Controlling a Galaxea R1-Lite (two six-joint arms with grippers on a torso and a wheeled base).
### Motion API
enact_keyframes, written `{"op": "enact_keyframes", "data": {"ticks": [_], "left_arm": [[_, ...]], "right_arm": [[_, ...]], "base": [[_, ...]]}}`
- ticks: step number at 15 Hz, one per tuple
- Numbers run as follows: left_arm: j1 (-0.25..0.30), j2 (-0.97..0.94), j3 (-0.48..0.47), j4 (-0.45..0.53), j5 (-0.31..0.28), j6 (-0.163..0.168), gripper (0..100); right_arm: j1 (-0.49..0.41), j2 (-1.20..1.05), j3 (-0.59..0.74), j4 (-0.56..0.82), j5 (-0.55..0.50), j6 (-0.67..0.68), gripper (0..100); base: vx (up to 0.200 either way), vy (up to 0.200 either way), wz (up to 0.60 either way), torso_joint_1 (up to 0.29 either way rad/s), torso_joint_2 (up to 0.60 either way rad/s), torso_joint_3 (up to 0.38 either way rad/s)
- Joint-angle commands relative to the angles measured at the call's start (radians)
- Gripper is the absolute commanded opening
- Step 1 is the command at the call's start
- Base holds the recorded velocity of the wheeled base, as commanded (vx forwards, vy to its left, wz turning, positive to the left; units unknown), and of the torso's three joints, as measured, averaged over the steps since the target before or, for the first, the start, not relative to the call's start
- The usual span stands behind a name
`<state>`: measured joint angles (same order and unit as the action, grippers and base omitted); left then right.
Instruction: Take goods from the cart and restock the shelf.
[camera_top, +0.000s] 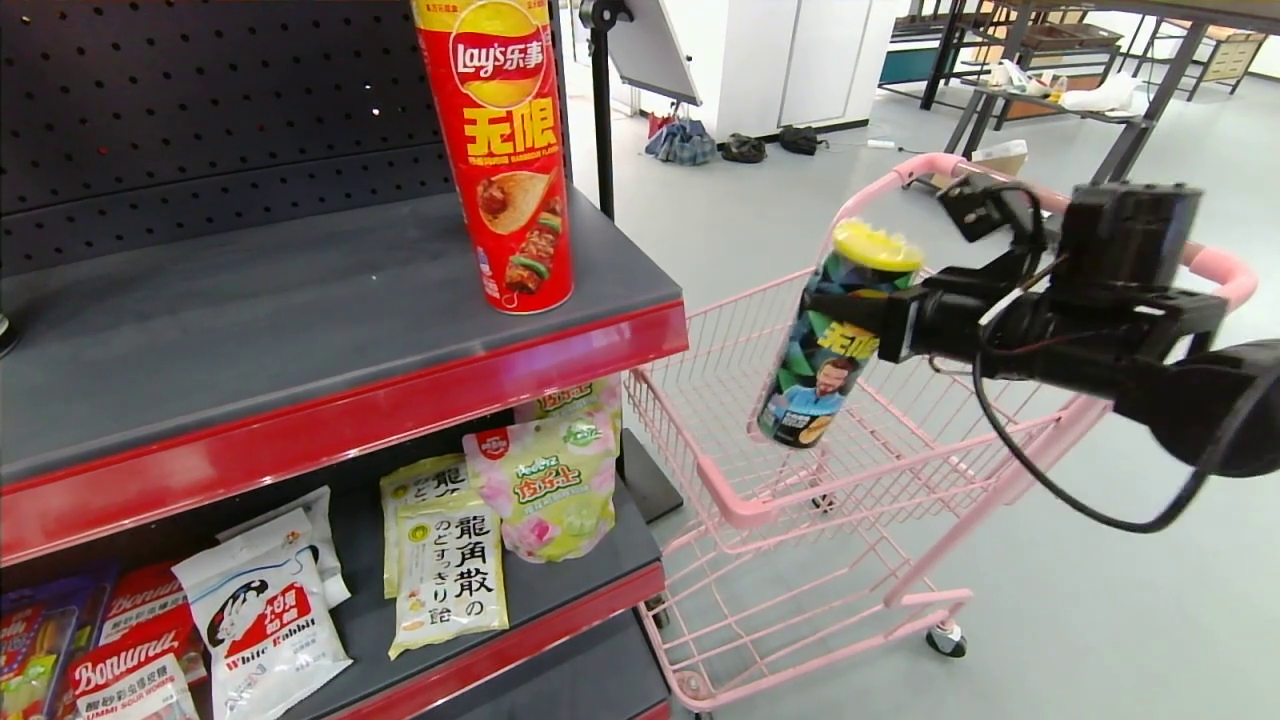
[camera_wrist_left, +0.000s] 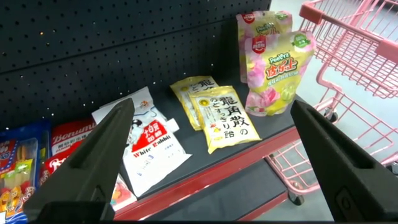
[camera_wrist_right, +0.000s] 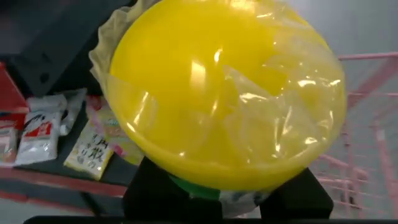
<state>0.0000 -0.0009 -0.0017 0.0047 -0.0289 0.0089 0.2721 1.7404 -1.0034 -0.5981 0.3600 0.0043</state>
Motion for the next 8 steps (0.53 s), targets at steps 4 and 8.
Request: {"op": "enact_keyframes", "data": {"ticks": [4, 8], "left_arm": [[0.0, 0.001, 0.0, 0.0, -0.002, 0.0, 100], [0.0, 0.001, 0.0, 0.0, 0.0, -0.003, 100]], "right_arm": [[-0.087, -0.657, 0.215, 0.366, -0.243, -0.029, 0], [-0.205, -1.004, 0.324, 0.718, -0.253, -0.03, 0]], "base": [[0.0, 0.0, 0.0, 0.0, 0.0, 0.0], [0.0, 0.0, 0.0, 0.0, 0.0, 0.0]]}}
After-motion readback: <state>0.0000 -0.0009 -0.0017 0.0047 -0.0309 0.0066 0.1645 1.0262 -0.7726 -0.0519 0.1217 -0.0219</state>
